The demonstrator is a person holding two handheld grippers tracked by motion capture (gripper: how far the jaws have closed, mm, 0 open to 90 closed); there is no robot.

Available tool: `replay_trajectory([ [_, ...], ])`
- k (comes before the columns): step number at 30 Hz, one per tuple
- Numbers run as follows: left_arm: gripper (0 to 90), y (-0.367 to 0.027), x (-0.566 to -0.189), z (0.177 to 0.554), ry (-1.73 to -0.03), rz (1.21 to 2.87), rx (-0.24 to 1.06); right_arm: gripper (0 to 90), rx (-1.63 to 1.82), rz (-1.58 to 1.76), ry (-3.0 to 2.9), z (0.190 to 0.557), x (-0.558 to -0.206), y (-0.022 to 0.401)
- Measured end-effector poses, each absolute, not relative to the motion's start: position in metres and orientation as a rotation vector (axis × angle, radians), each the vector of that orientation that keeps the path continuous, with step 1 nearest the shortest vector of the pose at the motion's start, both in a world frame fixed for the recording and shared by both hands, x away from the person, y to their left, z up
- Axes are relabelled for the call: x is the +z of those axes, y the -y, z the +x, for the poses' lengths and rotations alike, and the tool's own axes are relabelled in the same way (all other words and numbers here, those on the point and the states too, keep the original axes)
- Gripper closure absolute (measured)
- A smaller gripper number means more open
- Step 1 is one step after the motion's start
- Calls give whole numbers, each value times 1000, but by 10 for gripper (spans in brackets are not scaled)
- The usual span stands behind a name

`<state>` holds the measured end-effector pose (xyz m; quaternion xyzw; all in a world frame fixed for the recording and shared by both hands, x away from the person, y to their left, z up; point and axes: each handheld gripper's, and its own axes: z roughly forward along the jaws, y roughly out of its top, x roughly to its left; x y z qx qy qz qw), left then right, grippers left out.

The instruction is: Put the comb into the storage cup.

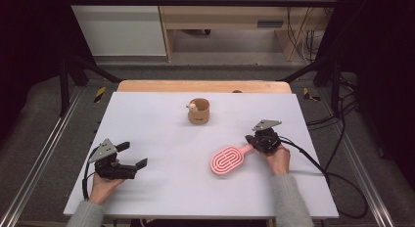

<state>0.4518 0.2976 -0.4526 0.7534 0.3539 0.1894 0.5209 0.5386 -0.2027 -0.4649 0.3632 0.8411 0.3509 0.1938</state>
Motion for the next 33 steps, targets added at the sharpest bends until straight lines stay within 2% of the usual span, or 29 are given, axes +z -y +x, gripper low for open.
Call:
replay_trajectory([
  [33,2,-299,-451,451,-855,1794,459,900,906,1006,-2408,501,-463,220],
])
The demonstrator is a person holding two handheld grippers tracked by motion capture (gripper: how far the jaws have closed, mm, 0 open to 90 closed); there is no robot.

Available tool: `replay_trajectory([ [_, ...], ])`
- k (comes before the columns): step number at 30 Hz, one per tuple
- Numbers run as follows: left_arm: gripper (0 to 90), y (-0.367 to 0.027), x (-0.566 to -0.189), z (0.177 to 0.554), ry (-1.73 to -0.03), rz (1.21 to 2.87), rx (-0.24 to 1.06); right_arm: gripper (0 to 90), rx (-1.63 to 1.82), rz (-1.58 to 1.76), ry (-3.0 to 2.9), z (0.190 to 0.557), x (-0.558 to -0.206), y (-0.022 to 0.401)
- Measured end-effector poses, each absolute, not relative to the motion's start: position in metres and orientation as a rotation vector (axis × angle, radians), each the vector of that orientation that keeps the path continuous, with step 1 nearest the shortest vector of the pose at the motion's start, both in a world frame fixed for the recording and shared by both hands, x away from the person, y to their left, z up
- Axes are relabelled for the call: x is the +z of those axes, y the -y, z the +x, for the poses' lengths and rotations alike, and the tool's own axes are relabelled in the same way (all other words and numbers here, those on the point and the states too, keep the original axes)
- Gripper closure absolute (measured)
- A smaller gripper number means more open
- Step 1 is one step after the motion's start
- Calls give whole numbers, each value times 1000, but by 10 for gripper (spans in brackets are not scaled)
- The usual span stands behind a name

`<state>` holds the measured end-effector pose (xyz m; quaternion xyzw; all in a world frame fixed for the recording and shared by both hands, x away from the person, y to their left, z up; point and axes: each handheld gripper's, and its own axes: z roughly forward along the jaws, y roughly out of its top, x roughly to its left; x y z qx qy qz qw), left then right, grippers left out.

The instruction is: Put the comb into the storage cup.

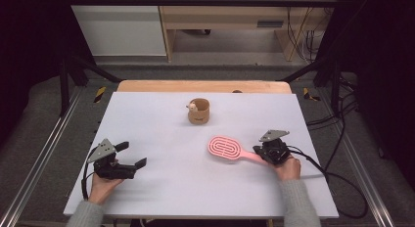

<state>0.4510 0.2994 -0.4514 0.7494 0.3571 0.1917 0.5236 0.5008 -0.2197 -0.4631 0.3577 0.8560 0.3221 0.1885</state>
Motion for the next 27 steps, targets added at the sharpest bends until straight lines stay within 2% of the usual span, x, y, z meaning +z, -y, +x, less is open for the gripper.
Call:
replay_trajectory([
  [27,2,-299,-451,451,-855,1795,459,900,953,990,-2467,471,-463,216],
])
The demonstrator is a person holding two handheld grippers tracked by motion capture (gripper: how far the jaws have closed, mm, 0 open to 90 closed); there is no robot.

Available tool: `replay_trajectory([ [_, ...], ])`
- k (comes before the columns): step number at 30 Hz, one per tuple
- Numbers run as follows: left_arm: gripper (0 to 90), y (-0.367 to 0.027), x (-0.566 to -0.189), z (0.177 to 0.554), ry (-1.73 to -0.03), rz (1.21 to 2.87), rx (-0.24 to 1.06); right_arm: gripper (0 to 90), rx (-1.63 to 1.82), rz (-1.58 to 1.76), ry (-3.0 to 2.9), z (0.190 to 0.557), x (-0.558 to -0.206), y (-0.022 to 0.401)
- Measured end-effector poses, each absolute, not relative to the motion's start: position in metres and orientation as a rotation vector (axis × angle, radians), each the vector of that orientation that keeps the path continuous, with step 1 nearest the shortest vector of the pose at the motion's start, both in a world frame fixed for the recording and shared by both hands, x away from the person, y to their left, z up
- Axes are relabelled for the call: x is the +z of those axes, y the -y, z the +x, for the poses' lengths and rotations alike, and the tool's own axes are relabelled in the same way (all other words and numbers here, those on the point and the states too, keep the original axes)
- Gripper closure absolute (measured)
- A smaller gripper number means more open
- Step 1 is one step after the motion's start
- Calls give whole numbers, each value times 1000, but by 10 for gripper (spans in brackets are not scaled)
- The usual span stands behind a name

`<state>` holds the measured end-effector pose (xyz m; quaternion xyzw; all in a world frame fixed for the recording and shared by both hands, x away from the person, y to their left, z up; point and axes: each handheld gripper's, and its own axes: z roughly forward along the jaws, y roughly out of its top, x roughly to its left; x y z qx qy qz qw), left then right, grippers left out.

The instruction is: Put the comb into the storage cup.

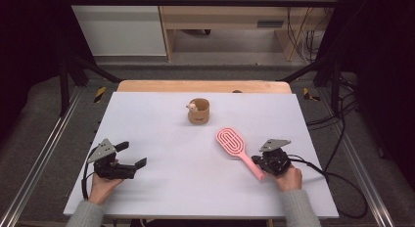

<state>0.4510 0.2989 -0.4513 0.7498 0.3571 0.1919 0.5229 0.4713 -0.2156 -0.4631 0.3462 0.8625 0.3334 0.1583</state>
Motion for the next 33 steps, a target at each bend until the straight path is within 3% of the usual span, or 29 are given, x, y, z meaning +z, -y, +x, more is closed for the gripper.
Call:
replay_trajectory([
  [8,2,-299,-451,451,-855,1795,459,898,949,993,-2451,472,-461,217],
  [12,2,-299,-451,451,-855,1795,459,835,984,1019,-2393,472,-456,223],
  [18,2,-299,-452,451,-855,1795,458,650,1063,1050,-2315,471,-440,232],
  [27,2,-298,-452,452,-858,1796,456,480,1123,1079,-2309,469,-426,235],
  [33,2,-298,-452,452,-858,1797,455,289,1137,1103,-2319,469,-418,229],
])
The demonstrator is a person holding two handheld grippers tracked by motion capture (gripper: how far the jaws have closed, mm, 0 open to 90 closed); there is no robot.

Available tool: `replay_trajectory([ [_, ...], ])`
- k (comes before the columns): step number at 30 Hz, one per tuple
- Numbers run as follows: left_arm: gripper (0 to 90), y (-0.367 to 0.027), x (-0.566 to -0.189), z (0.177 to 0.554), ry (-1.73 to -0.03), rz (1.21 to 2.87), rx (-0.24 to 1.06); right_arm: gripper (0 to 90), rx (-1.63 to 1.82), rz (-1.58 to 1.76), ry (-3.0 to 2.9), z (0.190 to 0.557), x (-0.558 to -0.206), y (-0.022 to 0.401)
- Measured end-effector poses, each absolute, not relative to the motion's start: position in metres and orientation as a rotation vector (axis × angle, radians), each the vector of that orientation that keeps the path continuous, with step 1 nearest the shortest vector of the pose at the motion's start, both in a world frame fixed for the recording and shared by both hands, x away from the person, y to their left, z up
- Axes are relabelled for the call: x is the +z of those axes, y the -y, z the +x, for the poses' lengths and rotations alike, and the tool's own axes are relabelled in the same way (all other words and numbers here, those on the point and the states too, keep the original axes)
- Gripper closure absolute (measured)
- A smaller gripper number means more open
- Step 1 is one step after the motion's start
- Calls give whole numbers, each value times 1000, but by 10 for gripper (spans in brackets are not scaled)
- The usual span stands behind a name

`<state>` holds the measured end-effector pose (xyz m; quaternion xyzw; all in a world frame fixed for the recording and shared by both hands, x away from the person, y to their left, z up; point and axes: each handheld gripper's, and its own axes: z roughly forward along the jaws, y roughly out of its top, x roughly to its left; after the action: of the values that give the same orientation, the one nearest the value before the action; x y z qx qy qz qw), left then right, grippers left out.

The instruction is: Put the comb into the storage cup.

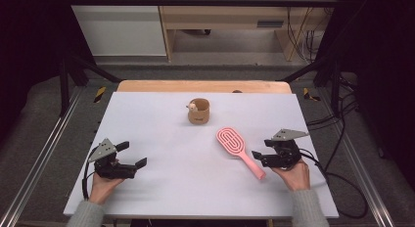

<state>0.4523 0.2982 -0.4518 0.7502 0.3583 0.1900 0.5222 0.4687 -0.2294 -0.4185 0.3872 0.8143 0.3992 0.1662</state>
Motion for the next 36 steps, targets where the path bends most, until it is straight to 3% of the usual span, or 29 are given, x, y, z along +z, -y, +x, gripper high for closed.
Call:
replay_trajectory([
  [15,2,-299,-452,453,-858,1800,453,6,1084,1125,-2297,473,-417,220],
  [36,2,-298,-452,452,-858,1802,457,4,1007,1125,-2374,483,-422,198],
])
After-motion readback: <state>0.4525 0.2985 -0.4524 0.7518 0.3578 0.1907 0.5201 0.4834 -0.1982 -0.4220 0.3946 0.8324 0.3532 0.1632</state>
